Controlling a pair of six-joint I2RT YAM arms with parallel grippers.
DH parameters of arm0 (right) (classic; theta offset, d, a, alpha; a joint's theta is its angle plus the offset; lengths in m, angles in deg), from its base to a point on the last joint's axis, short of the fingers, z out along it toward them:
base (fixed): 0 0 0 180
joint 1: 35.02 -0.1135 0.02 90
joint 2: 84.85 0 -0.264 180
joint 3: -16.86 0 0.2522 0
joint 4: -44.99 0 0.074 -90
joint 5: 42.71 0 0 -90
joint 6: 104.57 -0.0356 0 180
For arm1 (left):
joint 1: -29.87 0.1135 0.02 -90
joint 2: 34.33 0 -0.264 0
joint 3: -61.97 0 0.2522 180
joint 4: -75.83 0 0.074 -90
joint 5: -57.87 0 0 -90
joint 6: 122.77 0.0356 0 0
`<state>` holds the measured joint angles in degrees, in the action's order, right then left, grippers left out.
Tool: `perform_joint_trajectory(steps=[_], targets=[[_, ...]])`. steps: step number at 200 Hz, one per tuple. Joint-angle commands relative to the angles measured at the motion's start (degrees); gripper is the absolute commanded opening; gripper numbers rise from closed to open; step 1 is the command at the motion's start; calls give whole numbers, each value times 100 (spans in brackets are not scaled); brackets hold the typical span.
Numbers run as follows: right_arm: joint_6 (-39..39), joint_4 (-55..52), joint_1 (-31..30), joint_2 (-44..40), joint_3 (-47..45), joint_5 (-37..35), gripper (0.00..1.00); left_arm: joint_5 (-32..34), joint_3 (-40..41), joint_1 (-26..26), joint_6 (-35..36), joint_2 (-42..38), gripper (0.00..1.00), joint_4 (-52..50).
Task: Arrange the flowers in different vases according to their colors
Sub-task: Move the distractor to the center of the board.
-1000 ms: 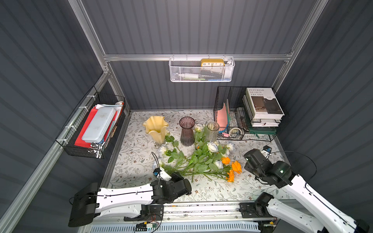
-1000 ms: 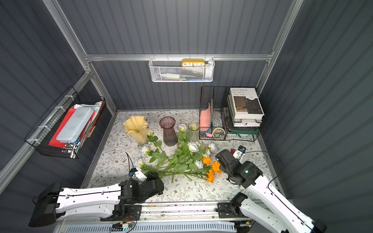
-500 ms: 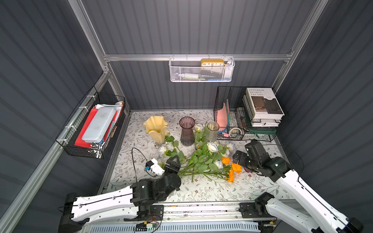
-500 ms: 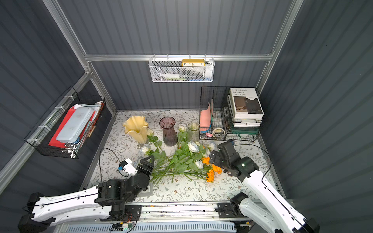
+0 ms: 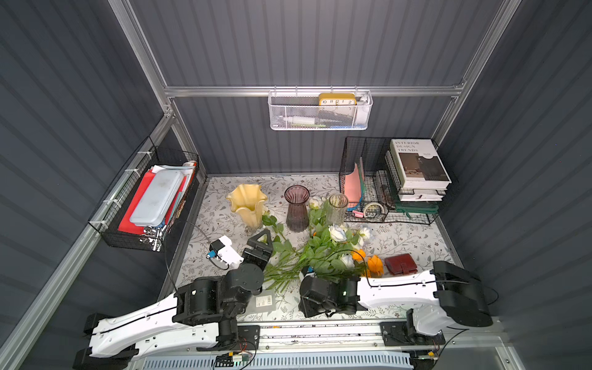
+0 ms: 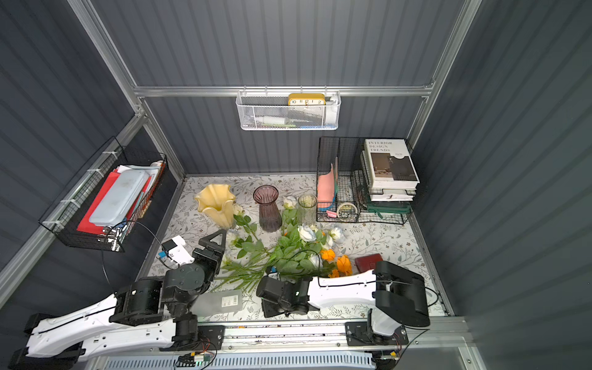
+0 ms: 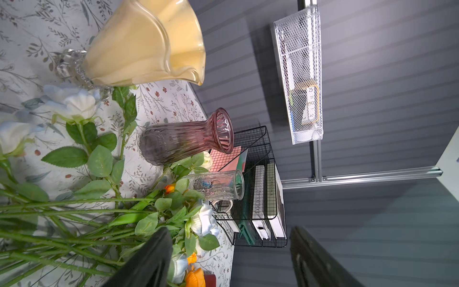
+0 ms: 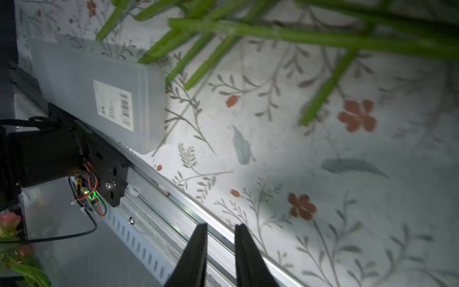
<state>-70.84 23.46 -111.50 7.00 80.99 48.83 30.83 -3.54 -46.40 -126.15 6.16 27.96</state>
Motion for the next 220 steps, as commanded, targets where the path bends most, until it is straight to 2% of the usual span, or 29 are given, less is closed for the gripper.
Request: perform_joint_trajectory(steps=[1,10,27,55,85,129,164,184,197,220], targets=[[-205,1060,22,323,187,279,16,-14,-217,24,94,473,79,-656],[-234,1279,29,486,230,490,15,-11,-289,24,-161,523,80,-852],[-345,1530,26,812,353,815,12,-36,-286,24,-33,377,79,-746],[-483,1905,80,1179,417,954,9,-81,-122,24,229,31,78,-491],[-554,2265,239,1580,602,1151,6,-83,-155,24,44,123,78,-674],[-534,2445,355,2595,1709,1824,4,12,-317,24,-146,106,78,-917],[-481,2232,512,3516,3168,2515,3,80,-388,22,-154,-39,78,-1040],[-731,2410,605,3984,3759,2866,3,128,-439,24,-358,-18,78,-1267],[-1084,2932,728,4062,3620,3030,0,155,-477,24,-405,-12,78,-1322],[-1273,3734,1063,3397,2298,2812,0,177,-570,24,-283,31,78,-1265]])
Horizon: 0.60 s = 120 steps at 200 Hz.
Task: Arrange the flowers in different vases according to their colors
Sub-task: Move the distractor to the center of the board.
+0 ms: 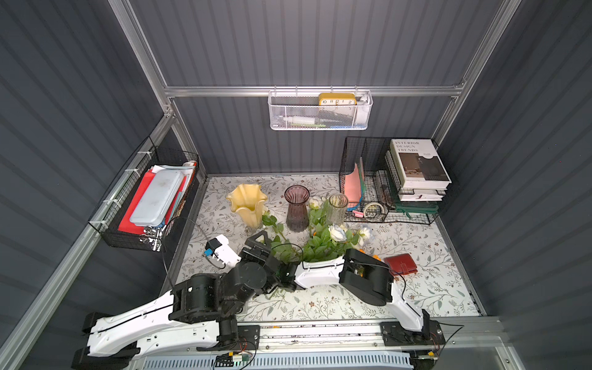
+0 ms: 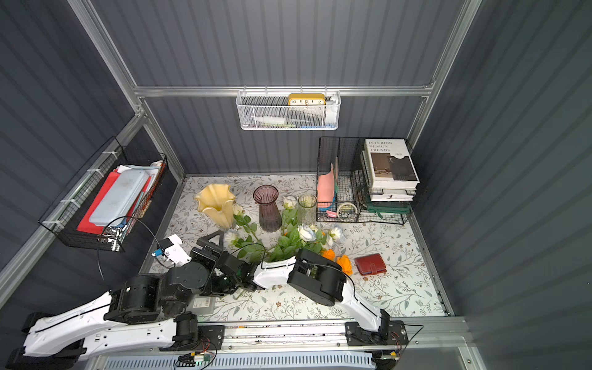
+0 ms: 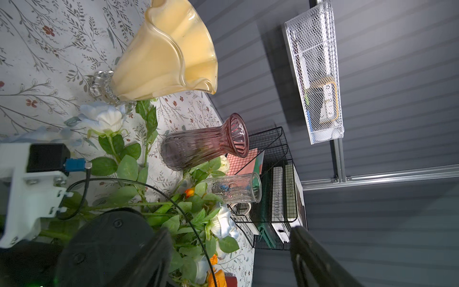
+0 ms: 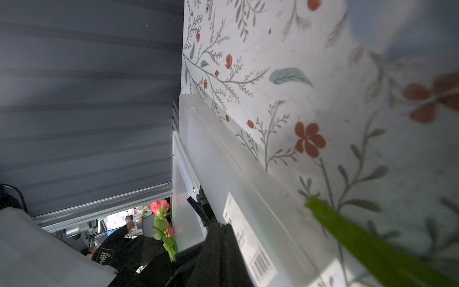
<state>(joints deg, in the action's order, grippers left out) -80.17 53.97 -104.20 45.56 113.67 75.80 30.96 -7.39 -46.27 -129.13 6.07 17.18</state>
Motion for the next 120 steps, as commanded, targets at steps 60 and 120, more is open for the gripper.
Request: perform_joint_trajectory(steps=[60,120], targets=[[429,-209,556,-3418,-3253,-131,28,296,-234,11,903,428,81,578],[1224,-3469,1411,-6209,-3960,-1199,47,-532,83,403,2429,1113,84,1956]])
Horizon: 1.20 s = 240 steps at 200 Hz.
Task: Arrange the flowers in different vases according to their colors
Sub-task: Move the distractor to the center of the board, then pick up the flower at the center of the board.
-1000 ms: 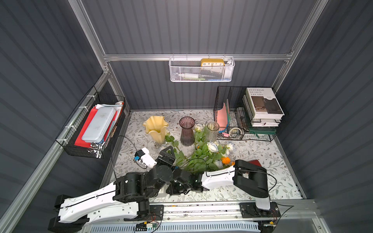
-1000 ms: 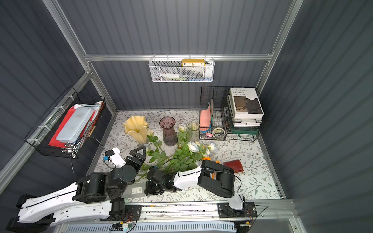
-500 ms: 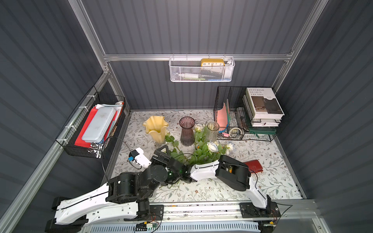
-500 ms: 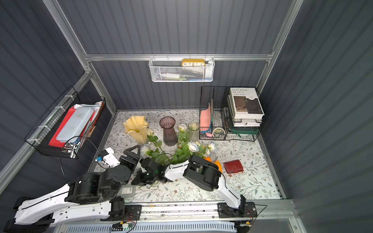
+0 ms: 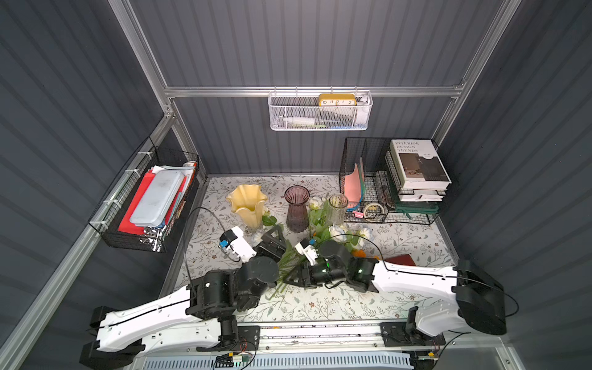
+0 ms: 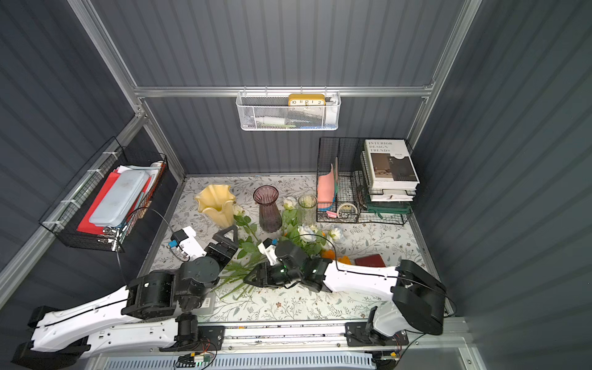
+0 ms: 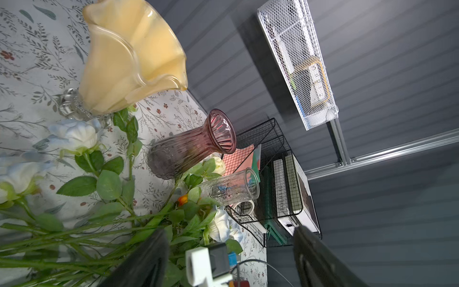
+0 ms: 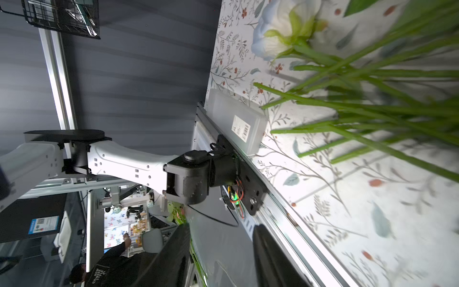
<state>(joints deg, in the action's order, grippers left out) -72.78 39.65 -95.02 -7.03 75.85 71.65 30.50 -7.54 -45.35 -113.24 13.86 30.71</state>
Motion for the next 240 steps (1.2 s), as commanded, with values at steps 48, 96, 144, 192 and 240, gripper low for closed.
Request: perform_joint_trajectory(steps=[48,96,144,192,240], targets=[[1111,-4155,1160,-2490,-377,-1803,48,-3419,416,2323,2509,1285,82,2264],[1112,-4088,1580,-3141,-957,-1562,48,-4507,692,2416,3490,1809,80,3038],[1718,-3155,1270,-2090,-769,-557,45,-4336,1349,2677,2951,1164,78,3089],[1596,-3268,1291,-1534,-383,-1249,45,-4791,1170,2731,3384,1717,73,2989],[1579,-3410,1564,-1942,-535,-1314,45,-5270,1222,3045,3451,2276,59,3018]])
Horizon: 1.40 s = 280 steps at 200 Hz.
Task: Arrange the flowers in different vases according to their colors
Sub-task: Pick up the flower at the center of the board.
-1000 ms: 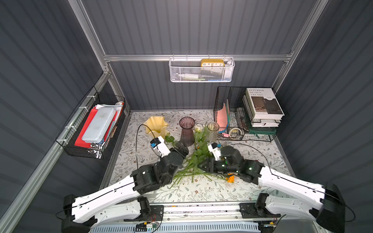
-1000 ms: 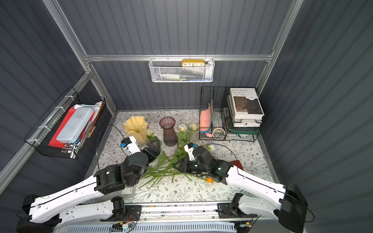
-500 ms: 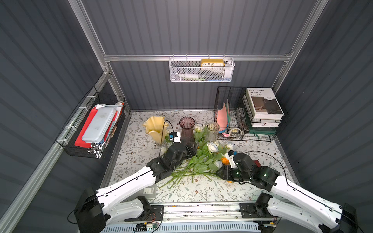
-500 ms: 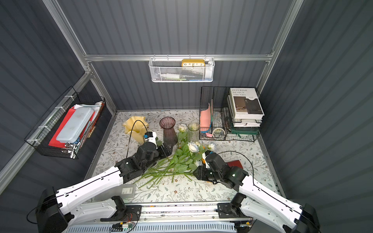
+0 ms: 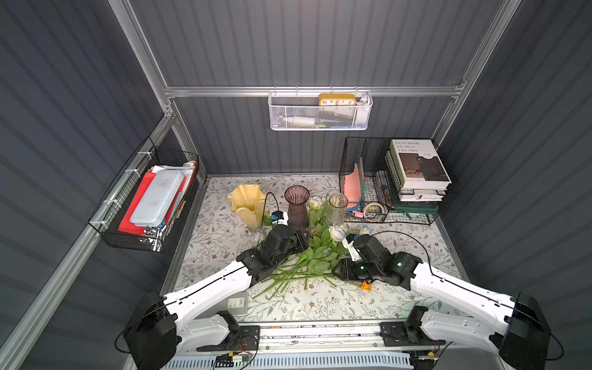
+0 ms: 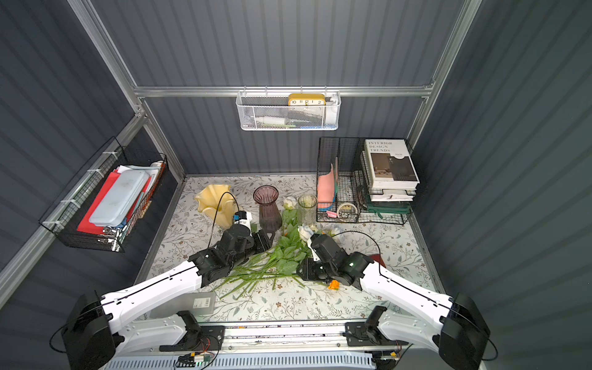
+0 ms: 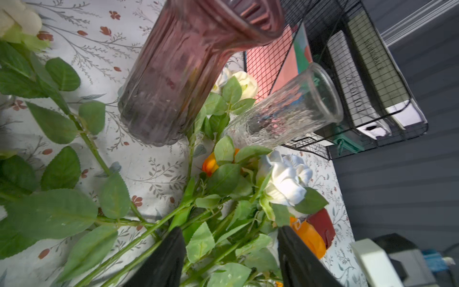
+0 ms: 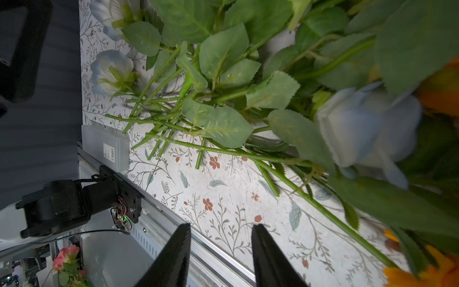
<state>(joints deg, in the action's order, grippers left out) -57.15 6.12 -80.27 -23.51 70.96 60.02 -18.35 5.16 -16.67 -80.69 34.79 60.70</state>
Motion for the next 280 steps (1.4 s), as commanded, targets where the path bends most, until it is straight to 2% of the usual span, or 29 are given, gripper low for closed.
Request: perform_joint_trajectory(steps=[1,58,104,120,141,163,194,223,280], targets=[[15,-61,92,-305,-53,-154,45,-407,-47,184,205,203,59,25],[31,-285,192,-702,-215,-197,45,-950,-466,451,885,1199,59,-29],[31,-206,243,-706,-316,-136,45,-640,-872,549,1209,1743,56,-578],[49,-188,277,-686,-342,-114,45,-692,-941,550,1327,1883,51,-622],[58,-179,307,-674,-351,-65,45,-839,-956,557,1483,1887,49,-694],[58,-178,316,-691,-376,-51,45,-955,-927,550,1669,1760,51,-856],[34,-126,332,-680,-455,-9,45,-469,-1127,550,1760,1889,53,-1562],[31,82,341,-568,-476,36,45,-279,-1264,550,1734,2104,52,-1658],[49,67,346,-463,-454,81,45,-408,-1411,551,1864,2328,46,-1781]])
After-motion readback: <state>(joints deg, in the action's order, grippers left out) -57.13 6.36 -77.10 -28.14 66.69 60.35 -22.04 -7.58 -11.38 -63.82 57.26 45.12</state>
